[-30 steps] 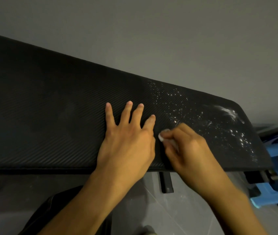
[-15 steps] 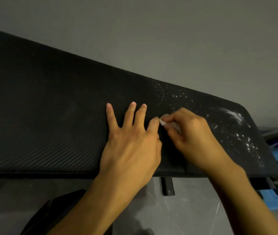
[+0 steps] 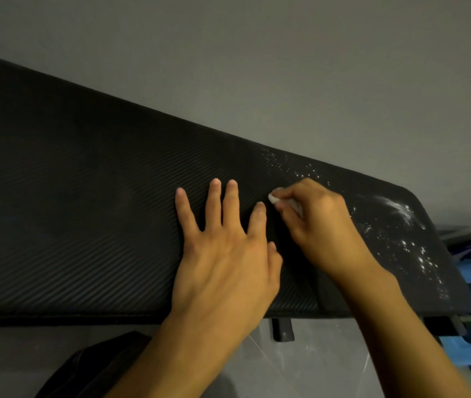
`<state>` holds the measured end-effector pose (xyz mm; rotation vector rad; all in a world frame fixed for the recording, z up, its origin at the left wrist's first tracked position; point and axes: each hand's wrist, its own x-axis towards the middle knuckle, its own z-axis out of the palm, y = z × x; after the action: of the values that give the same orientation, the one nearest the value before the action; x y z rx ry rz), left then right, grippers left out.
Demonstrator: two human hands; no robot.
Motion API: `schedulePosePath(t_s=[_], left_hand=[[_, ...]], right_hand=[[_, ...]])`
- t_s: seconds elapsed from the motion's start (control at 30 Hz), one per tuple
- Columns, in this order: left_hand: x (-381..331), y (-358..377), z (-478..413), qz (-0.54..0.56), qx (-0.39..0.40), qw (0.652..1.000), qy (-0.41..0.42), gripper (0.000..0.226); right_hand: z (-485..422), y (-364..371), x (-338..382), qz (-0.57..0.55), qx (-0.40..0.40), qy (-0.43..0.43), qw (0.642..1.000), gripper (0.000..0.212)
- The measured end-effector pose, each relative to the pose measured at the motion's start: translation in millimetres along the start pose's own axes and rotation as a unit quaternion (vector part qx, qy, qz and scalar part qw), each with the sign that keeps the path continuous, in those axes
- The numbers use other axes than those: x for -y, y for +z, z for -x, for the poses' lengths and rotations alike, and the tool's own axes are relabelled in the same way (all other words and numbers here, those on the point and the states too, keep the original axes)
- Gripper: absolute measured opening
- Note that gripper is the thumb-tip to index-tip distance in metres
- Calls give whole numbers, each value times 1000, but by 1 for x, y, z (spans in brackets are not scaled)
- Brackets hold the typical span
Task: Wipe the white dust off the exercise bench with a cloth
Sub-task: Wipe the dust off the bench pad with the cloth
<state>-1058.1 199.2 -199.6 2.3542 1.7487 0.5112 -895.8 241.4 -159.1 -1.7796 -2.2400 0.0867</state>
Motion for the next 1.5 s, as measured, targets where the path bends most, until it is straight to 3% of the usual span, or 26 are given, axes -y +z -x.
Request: schedulePosePath(t_s=[0.2, 0.37, 0.53, 0.63, 0.8, 0.97, 1.03, 1.17, 1.3, 1.5], left_hand=[[2, 1, -1, -1, 5, 1000, 2, 62], [2, 1, -1, 8, 1, 1000, 5, 62], [2, 0, -2, 1, 10, 1000, 5, 62], [3, -1, -2, 2, 11, 1000, 4, 63], [3, -1, -2, 6, 8, 1000, 5, 61], [3, -1, -2, 15, 5, 1000, 2, 61], [4, -1, -3, 16, 3, 1000, 3, 61], [4, 0, -2, 7, -4, 1000, 9, 60], [6, -1, -1, 1, 3, 1000, 25, 59], [5, 5, 6, 8, -18, 995, 95, 45]], right_hand=[[-70, 14, -5, 20, -11, 57, 998, 27], [-36, 4, 5, 7, 7, -7, 1000, 24], [-86, 11, -17, 36, -3, 76, 996, 29], [-97, 18, -11, 39, -6, 80, 996, 29], [-22, 3, 10, -12, 19, 4, 1000, 19], [39, -27, 1, 1, 77, 49, 996, 29], [66, -28, 11, -3, 79, 42, 996, 22], [102, -22, 19, -49, 52, 31, 997, 10], [97, -11, 18, -30, -27, 58, 998, 20], [145, -13, 17, -53, -49, 40, 997, 12]])
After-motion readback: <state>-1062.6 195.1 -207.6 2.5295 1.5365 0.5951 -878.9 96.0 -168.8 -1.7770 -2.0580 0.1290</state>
